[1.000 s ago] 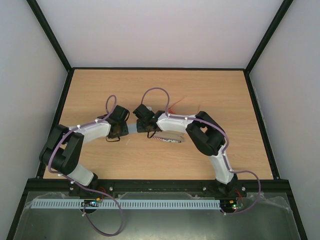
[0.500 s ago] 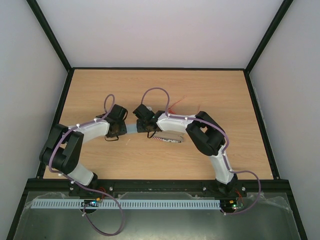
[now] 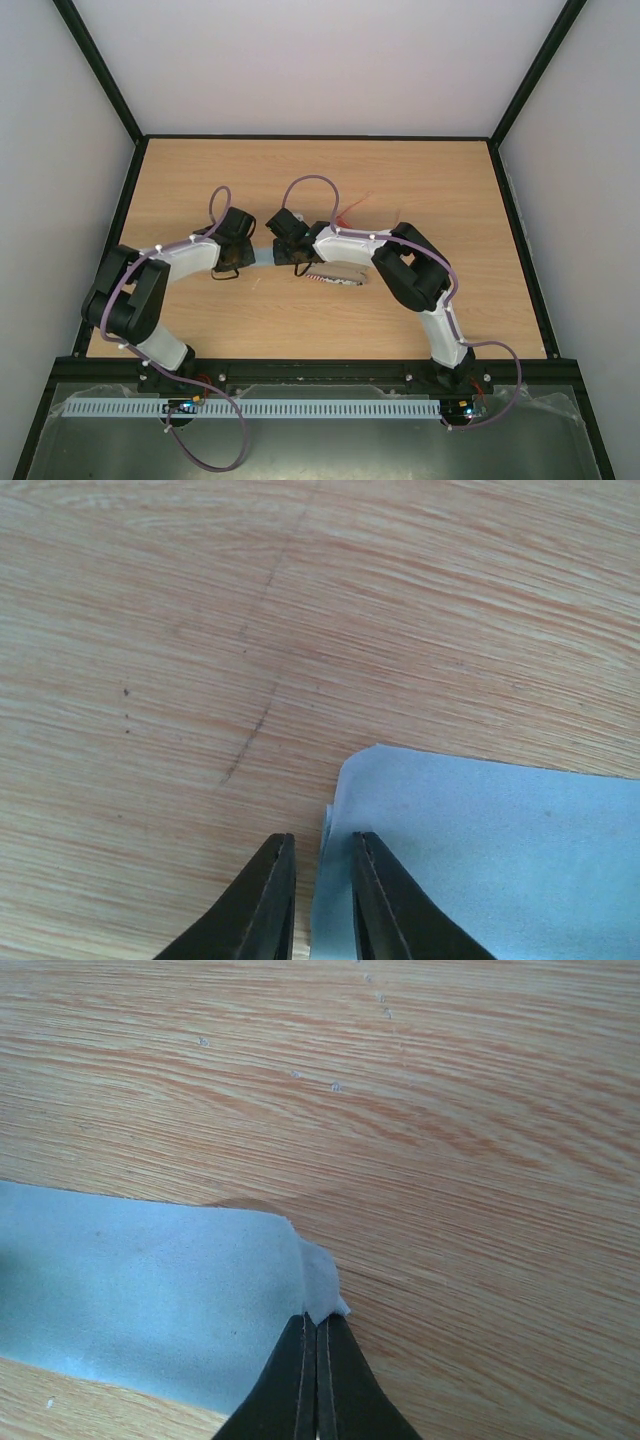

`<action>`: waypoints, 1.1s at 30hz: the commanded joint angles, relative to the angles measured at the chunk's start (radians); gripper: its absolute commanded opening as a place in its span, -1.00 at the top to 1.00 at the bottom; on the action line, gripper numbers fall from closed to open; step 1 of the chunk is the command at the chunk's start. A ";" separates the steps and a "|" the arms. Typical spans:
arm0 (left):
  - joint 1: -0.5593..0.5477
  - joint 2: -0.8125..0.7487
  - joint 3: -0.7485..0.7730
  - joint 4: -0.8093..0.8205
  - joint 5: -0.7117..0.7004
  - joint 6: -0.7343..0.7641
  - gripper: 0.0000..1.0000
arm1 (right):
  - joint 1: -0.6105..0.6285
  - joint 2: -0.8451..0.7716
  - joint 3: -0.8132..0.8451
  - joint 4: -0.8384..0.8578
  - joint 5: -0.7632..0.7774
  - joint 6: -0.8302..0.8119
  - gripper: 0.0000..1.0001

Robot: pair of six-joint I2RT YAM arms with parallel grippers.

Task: Organize the sunglasses
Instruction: Pick up the glasses cleaning cloth from the center of the board.

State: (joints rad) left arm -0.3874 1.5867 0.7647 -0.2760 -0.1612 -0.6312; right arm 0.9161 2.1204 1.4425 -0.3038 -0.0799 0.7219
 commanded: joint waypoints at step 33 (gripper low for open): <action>0.002 -0.140 0.022 -0.057 0.051 -0.017 0.95 | 0.011 -0.074 -0.048 -0.011 -0.046 0.011 0.97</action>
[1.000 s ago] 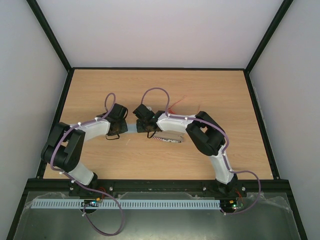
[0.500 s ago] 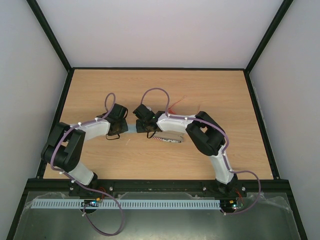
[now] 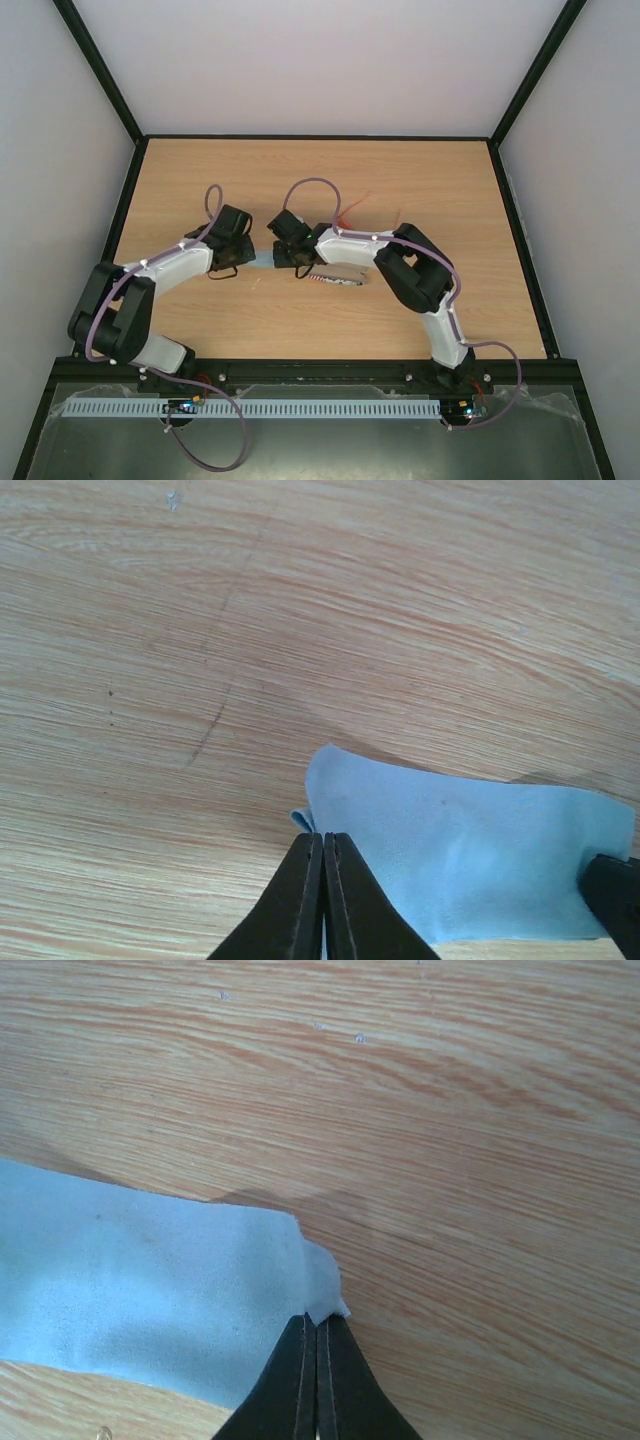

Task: Organize the sunglasses
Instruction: Pick up the glasses cleaning cloth from the center of the board.

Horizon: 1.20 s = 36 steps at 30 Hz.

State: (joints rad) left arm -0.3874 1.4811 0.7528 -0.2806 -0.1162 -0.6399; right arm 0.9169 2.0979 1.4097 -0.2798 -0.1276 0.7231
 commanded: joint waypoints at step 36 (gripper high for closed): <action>-0.303 -0.101 0.216 -0.048 0.051 -0.160 0.95 | 0.008 -0.588 -0.406 -0.111 0.226 0.078 0.97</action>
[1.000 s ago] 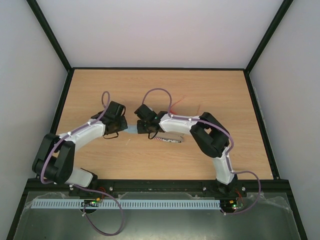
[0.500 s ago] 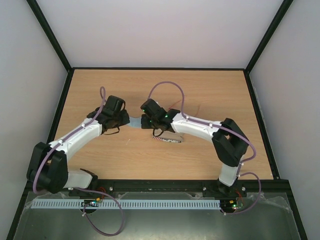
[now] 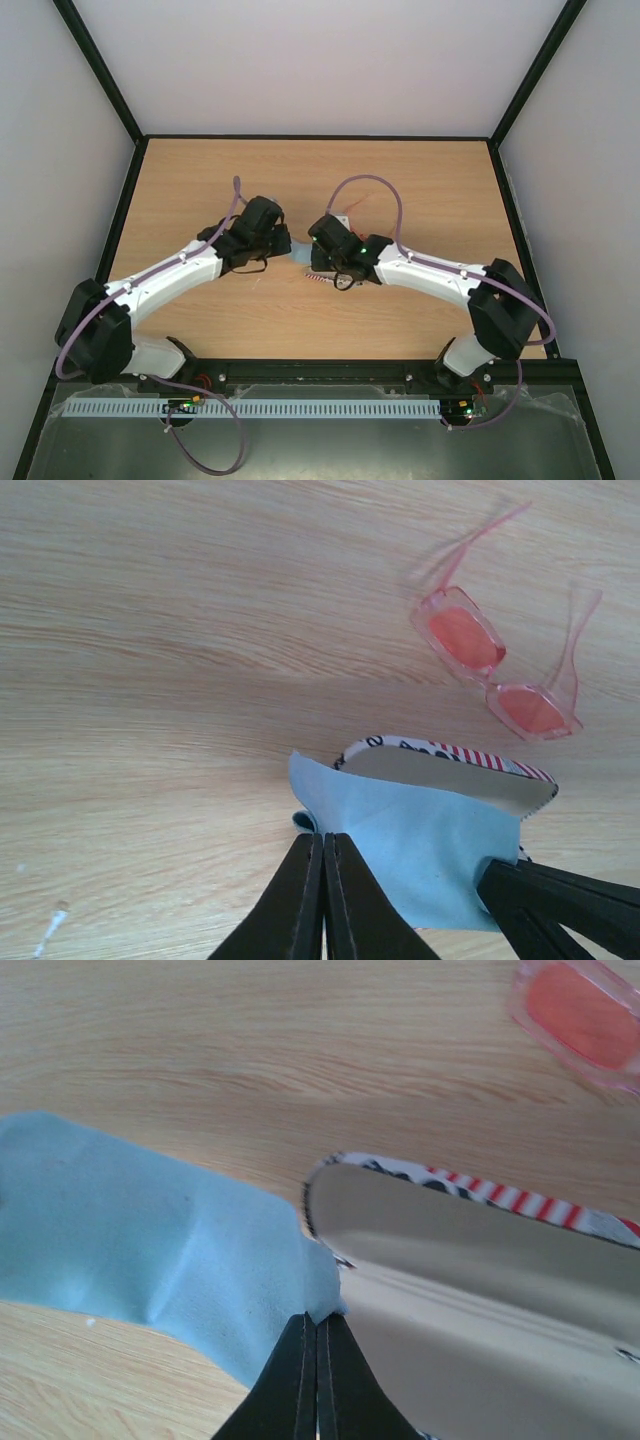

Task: Organize the sunglasses
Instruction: Pick up the glasses cleaning cloth from the center of the board, then place the glasses cleaning cloth in the sunglasses case.

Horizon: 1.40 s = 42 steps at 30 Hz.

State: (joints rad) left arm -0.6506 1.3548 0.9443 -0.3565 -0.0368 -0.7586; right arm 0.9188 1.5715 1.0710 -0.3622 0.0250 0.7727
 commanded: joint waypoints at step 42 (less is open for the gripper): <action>-0.189 0.202 -0.208 0.620 -0.166 -0.067 0.95 | -0.134 -0.174 -0.290 0.064 0.161 0.013 0.97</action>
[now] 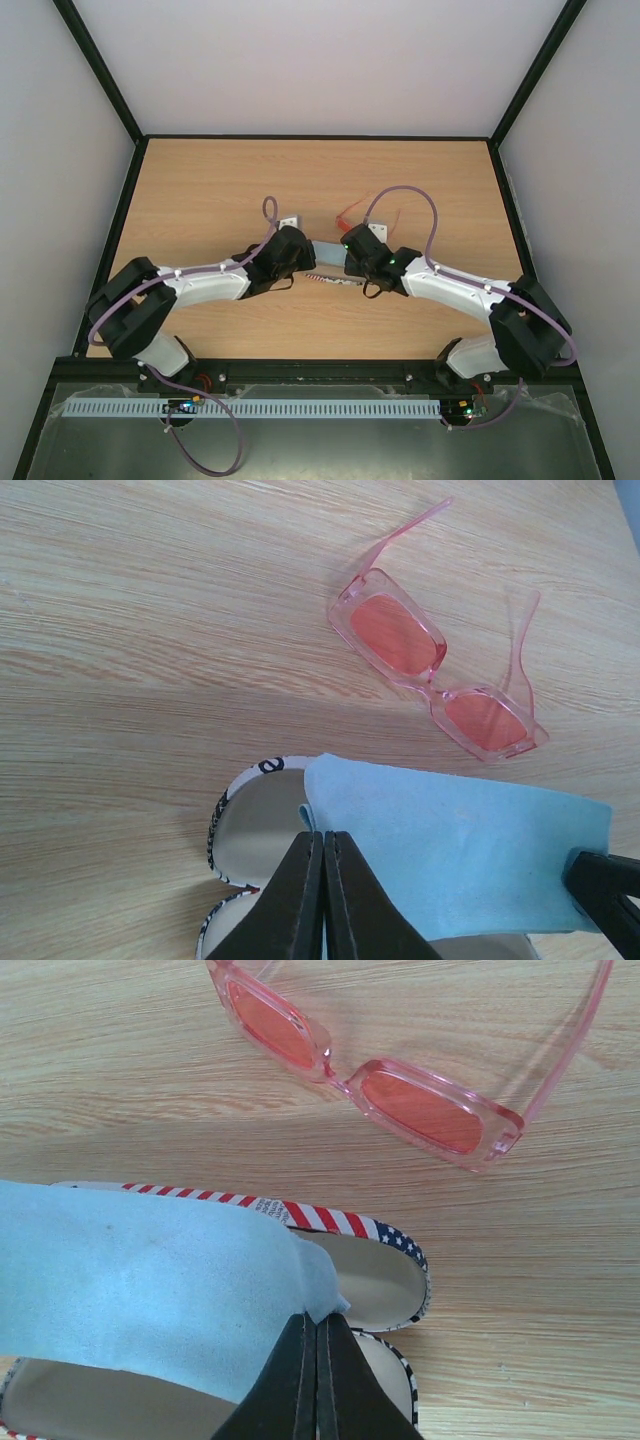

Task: Organize the sunglasses
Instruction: Place the glasses cleaning cloth in the sunglasses case.

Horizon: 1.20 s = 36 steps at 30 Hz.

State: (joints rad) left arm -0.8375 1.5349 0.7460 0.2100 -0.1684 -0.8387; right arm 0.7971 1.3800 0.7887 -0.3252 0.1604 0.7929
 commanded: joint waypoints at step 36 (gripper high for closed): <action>0.016 0.156 0.039 0.086 -0.020 0.041 0.95 | -0.055 0.101 -0.051 0.121 -0.034 -0.027 0.97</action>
State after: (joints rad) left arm -0.8299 1.6814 0.7570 0.2787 -0.1829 -0.8127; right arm 0.7517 1.4609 0.7486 -0.2260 0.1112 0.7708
